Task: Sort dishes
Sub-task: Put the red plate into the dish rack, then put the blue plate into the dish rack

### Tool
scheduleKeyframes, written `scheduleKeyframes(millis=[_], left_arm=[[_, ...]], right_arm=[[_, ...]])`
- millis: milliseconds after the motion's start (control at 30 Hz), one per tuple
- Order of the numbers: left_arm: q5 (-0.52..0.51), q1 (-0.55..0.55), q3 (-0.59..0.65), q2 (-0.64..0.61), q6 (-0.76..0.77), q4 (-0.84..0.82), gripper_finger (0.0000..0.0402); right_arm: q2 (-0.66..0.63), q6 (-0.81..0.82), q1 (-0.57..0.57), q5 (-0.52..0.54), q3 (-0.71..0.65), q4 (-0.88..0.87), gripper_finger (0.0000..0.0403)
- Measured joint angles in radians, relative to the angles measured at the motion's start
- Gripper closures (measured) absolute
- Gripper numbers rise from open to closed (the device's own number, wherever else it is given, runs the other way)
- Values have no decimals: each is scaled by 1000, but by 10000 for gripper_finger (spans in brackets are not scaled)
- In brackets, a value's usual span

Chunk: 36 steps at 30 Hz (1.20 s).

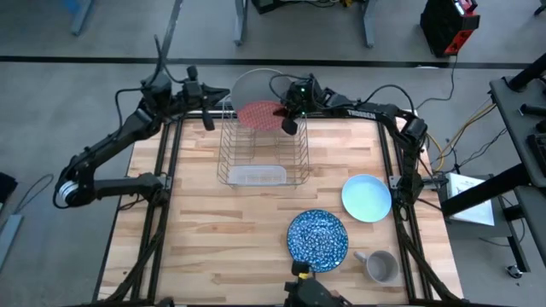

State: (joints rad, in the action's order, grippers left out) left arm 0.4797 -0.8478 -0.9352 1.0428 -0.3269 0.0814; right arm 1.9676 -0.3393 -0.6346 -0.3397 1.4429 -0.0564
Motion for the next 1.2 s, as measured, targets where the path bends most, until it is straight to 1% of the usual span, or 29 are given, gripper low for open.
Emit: scheduleKeyframes(millis=[100,233,333,433,667,767,900,967,1200], left_arm=[[0,0,0,15,0,0,401],[0,0,0,32,3,1,401],[-1,0,0,44,4,2,401],[-1,0,0,54,4,3,401],[-2,0,0,75,7,3,401],[-2,0,0,81,7,5,401],[-2,0,0,93,8,17,401],[-2,0,0,100,16,32,401],[-2,0,0,139,24,72,401]], right_arm=[[7,6,0,0,0,2,377],[14,19,0,-1,0,2,346],[14,26,0,-1,1,-3,333],[13,30,0,0,1,-10,332],[-9,55,0,6,1,-22,347],[-25,57,0,39,1,-37,349],[-53,80,0,147,1,-72,342],[-73,78,0,182,0,-88,336],[-129,68,0,191,0,-135,315]])
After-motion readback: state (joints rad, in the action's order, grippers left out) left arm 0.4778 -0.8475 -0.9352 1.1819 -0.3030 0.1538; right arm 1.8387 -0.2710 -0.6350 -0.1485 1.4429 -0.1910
